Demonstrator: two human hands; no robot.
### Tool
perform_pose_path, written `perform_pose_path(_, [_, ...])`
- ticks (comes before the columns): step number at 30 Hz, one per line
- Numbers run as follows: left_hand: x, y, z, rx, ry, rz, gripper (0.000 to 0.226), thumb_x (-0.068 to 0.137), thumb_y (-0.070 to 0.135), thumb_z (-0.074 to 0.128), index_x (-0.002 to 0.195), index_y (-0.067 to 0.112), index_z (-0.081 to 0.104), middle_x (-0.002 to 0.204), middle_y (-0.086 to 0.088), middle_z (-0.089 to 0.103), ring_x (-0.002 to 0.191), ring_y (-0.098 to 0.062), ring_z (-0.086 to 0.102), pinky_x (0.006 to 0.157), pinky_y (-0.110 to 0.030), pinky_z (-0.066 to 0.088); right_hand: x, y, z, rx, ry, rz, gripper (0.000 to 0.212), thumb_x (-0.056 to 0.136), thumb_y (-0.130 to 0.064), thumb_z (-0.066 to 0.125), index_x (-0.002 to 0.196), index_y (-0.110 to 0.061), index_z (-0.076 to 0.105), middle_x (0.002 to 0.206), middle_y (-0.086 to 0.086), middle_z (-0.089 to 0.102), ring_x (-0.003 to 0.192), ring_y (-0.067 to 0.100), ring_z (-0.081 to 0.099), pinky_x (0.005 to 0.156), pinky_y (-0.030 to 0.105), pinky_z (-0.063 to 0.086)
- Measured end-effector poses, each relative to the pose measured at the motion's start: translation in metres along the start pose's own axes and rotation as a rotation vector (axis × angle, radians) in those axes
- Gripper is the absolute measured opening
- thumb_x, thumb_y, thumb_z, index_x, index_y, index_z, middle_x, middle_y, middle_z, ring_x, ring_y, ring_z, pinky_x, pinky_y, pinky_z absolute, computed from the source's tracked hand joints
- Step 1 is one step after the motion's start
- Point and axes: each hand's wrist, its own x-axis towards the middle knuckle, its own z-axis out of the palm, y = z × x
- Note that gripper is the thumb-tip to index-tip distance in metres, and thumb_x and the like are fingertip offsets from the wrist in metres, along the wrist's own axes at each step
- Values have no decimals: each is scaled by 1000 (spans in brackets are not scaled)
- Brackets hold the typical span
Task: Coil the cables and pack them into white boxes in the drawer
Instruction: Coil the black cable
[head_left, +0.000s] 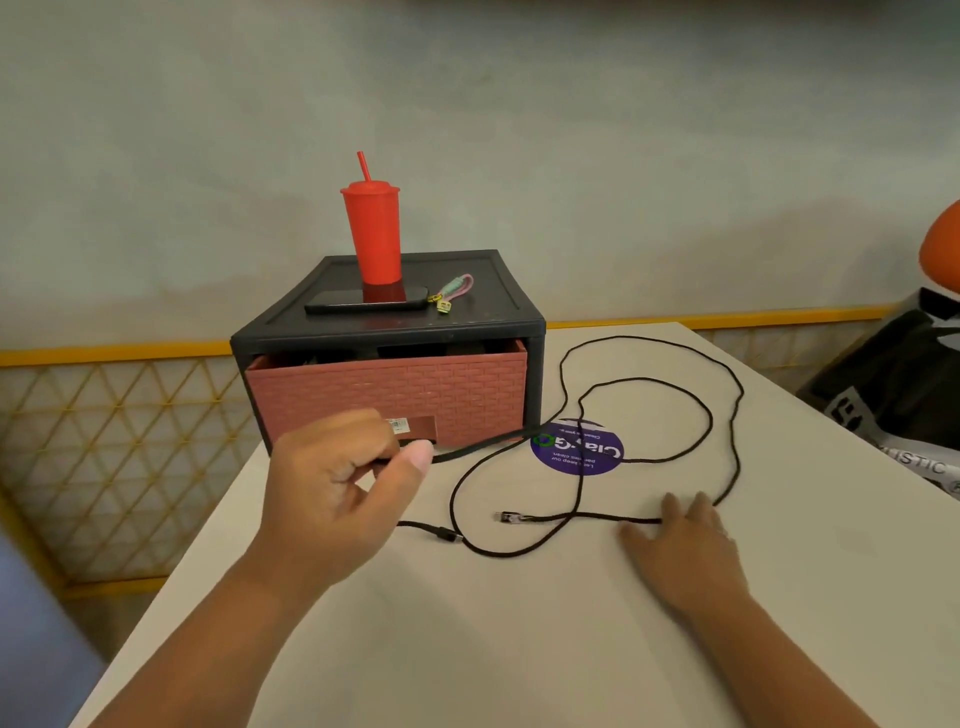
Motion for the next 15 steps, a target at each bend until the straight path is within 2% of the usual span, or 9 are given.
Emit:
perform_pose_path(4, [7, 1, -9, 30, 59, 37, 38, 83, 21, 51, 55, 23, 25, 56, 15, 25, 50, 0, 27, 51, -10, 21, 8, 0, 0, -85, -9, 82, 87, 86, -70, 21, 143, -4, 23, 152, 21, 14, 142, 31, 13, 113, 42, 17])
perform_pose_path(6, [9, 1, -16, 66, 62, 47, 38, 81, 20, 50, 52, 16, 27, 55, 15, 22, 50, -2, 27, 50, -12, 21, 17, 6, -3, -79, -7, 129, 91, 86, -71, 19, 144, -1, 18, 154, 21, 10, 142, 31, 10, 114, 43, 15])
perform_pose_path(8, [9, 0, -22, 89, 48, 50, 39, 80, 19, 50, 47, 10, 30, 53, 13, 24, 50, -2, 26, 50, -12, 20, 30, 16, -7, -79, -27, 92, 82, 89, -65, 25, 143, -3, 21, 153, 20, 13, 142, 31, 14, 114, 43, 18])
perform_pose_path(11, [6, -2, -26, 92, 19, 66, 37, 79, 18, 50, 48, 12, 32, 54, 16, 25, 51, 1, 27, 51, -10, 20, 48, 32, -17, -25, -76, -34, 59, 95, -46, 36, 143, -14, 25, 152, 10, 21, 139, 25, 23, 112, 41, 23])
perform_pose_path(13, [1, -2, -25, 100, 1, 60, 38, 79, 19, 50, 46, 9, 35, 52, 12, 26, 51, 0, 28, 51, -11, 21, 52, 40, -21, -41, -82, -55, 55, 95, -46, 37, 142, -19, 29, 152, 3, 25, 138, 21, 28, 111, 39, 21])
perform_pose_path(15, [-4, -2, -22, 125, -16, 47, 41, 79, 20, 51, 44, 4, 37, 55, 4, 31, 50, -4, 29, 50, -13, 22, 53, 43, -20, -45, -23, -5, 54, 92, -53, 34, 131, -17, 44, 141, 3, 40, 130, 22, 39, 107, 39, 26])
